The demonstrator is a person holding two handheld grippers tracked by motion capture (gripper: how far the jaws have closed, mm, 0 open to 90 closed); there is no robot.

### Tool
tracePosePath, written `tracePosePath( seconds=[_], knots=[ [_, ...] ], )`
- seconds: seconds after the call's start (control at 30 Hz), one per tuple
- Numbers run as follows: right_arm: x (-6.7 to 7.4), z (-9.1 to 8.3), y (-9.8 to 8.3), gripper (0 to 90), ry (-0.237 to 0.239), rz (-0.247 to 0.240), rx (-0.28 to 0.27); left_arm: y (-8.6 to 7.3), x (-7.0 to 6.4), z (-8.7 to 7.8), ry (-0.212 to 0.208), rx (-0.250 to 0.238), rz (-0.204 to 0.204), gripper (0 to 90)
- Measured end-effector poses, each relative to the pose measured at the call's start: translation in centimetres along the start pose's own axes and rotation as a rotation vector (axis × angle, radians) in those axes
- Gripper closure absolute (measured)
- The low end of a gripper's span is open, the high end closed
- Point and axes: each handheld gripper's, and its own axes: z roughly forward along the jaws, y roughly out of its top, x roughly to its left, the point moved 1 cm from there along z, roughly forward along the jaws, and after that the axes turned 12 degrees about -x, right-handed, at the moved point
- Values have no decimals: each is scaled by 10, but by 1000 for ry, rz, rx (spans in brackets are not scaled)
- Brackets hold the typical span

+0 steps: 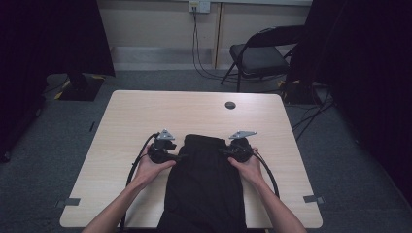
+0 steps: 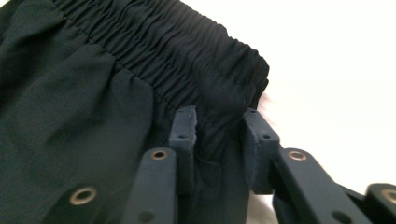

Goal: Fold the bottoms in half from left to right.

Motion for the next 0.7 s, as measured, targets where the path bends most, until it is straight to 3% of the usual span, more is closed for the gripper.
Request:
tracePosePath(
  seconds=[0.07,0.13,0.2,0.27,0.3,0.43,0.47,0.5,0.53,0.6,0.7],
  knots=[
    [2,0,0,725,7,3,1,-3,1,7,-15,4,-39,312],
    [4,-1,-1,729,17,3,-2,-4,-2,13,16,21,-12,343],
    [6,-1,-1,731,17,-2,0,-7,-1,17,-9,27,-44,369],
    [5,-1,-1,732,17,2,0,-10,-3,21,-8,63,-24,423],
    [5,-1,-1,732,18,2,-1,-10,-4,21,-3,60,0,430],
    [5,-1,-1,737,18,8,1,-8,-7,22,4,83,25,464],
    [5,-1,-1,740,21,12,2,-8,-7,23,-1,82,18,496],
    [4,0,-1,746,21,28,-2,-8,-7,23,11,84,44,531],
    [4,0,-1,746,21,28,-2,-8,-7,23,11,84,44,601],
    [3,2,2,766,23,54,-25,-7,2,21,21,56,18,717],
    [4,2,11,772,28,59,-54,-2,9,19,18,21,-21,769]
  ],
)
